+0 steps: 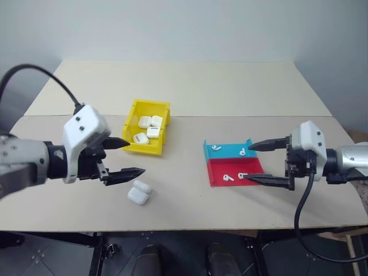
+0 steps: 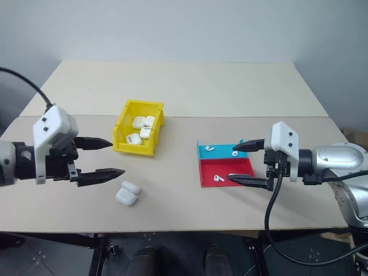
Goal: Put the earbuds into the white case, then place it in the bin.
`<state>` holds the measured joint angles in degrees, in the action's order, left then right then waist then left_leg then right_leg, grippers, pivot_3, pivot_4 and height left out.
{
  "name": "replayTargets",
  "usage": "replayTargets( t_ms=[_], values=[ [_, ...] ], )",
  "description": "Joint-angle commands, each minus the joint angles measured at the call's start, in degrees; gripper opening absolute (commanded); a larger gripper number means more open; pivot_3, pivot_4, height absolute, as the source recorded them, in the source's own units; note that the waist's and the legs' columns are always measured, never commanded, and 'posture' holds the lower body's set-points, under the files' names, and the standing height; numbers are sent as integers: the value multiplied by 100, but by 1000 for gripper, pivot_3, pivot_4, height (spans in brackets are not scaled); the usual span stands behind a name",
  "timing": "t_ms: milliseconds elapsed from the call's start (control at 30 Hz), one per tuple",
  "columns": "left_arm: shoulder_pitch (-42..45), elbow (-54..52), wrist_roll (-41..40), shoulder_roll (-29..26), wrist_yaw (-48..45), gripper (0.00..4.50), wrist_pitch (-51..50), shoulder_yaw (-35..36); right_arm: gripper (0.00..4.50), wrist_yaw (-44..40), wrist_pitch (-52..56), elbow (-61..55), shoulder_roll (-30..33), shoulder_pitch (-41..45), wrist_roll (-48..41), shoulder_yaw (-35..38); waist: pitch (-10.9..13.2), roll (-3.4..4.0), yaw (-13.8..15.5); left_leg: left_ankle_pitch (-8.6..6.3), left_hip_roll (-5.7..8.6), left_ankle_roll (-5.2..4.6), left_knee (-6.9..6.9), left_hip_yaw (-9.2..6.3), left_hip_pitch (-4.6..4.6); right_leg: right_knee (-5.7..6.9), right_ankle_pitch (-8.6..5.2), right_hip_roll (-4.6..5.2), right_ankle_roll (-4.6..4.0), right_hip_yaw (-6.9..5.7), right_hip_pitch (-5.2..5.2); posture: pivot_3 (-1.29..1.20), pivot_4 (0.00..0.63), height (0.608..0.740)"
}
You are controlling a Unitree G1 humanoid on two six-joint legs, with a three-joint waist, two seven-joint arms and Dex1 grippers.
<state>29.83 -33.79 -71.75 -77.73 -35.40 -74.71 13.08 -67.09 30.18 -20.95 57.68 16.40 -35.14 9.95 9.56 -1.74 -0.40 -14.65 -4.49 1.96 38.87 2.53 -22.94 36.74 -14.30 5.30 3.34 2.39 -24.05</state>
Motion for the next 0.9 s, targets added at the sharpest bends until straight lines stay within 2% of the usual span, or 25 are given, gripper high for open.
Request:
replayTargets(
  t_ms=[33, 200, 400, 500, 667, 900],
  values=[
    [1376, 582, -469, 121, 584, 4500, -1631, -1082, 4473, 18, 76, -234, 83, -67, -109, 161, 0, 0, 27, 0, 1, 0, 0, 0, -1, 1, 0, 0, 0, 0, -2, 0, 150, 740],
    [2719, 1593, -1684, 62, 1909, 4500, -1779, -2889, 4473, 138, 174, -341, 50, -166, -150, 235, 0, -1, 22, 0, 1, 0, 2, 1, -2, 4, 0, 0, 0, 4, -4, 0, 150, 740],
    [3309, 2161, -3253, 130, 3629, 4500, -1766, -4355, 4473, 235, 269, -466, 36, -248, -165, 264, 1, -2, 14, 0, 1, 0, 4, -1, -8, 7, 0, 0, -1, 4, -11, 0, 150, 740],
    [3508, 2303, -4061, 91, 4480, 4500, -1447, -5125, 4473, 233, 312, -514, 62, -295, -199, 326, 1, -2, 30, 0, 1, 0, 7, -2, -4, 11, 0, 1, -1, 5, -7, 0, 150, 740],
    [3669, 2416, -4125, 274, 4631, 4500, -1170, -5707, 4473, 192, 346, -559, 161, -382, -280, 428, 1, -2, 75, 1, 2, 2, 7, 0, -6, 8, 0, 1, -1, 4, -8, 0, 150, 740],
    [3308, 2408, -4125, 633, 5365, 4500, -605, -5996, 4473, 230, 511, -761, 252, -550, -431, 618, 1, -2, 116, 2, 2, 3, 9, -1, -5, 6, 1, 1, -1, 3, -3, 0, 150, 740]
  ],
)
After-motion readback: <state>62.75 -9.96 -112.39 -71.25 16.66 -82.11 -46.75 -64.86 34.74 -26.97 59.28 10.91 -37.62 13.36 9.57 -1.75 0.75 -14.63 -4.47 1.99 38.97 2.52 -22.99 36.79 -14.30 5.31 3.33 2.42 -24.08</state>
